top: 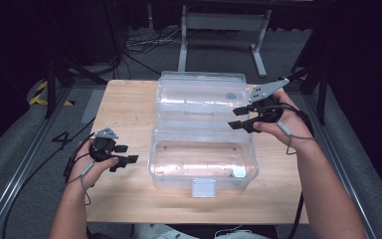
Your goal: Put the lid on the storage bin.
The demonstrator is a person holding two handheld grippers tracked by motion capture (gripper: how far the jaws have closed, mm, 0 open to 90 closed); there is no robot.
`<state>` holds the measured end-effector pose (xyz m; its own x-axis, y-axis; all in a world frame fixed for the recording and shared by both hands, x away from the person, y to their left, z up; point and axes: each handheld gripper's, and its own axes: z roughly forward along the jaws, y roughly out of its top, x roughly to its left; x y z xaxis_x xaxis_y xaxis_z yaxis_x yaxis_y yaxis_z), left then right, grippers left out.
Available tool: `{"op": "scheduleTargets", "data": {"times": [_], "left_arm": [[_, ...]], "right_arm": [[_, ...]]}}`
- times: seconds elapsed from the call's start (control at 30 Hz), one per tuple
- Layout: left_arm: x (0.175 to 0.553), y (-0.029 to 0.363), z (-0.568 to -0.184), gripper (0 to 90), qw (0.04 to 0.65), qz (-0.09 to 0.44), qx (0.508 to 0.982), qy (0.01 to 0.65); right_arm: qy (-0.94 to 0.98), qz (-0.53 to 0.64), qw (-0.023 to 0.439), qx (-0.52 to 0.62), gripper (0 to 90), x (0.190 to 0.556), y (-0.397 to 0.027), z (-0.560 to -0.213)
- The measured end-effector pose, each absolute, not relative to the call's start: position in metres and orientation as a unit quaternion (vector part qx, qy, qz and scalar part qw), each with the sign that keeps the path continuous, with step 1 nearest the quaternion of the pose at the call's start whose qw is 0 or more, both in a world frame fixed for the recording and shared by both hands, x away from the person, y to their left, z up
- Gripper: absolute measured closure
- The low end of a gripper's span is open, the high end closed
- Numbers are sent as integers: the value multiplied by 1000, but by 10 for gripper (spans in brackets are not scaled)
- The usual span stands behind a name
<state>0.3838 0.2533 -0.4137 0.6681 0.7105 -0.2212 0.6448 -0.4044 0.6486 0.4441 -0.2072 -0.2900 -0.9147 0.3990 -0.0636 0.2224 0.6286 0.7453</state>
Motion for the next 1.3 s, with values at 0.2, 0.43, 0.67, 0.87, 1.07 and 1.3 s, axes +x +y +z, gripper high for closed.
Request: {"op": "scheduleTargets", "data": {"times": [0.2,0.43,0.67,0.87,1.07,1.3], "left_arm": [[383,250,-416,367,364,43,839,401],[382,250,-416,367,364,43,839,403],[381,248,-414,367,366,43,840,397],[379,247,-410,367,371,46,840,393],[378,245,-410,368,378,40,838,392],[376,243,-404,371,389,44,837,383]], "right_arm": [[888,408,121,175,482,461,-196,-286],[887,413,117,170,488,477,-179,-287],[893,403,103,170,546,490,-167,-295],[907,372,96,171,661,495,-159,-304],[896,388,99,191,765,495,-162,-309],[894,397,102,183,791,492,-165,-312]]}}
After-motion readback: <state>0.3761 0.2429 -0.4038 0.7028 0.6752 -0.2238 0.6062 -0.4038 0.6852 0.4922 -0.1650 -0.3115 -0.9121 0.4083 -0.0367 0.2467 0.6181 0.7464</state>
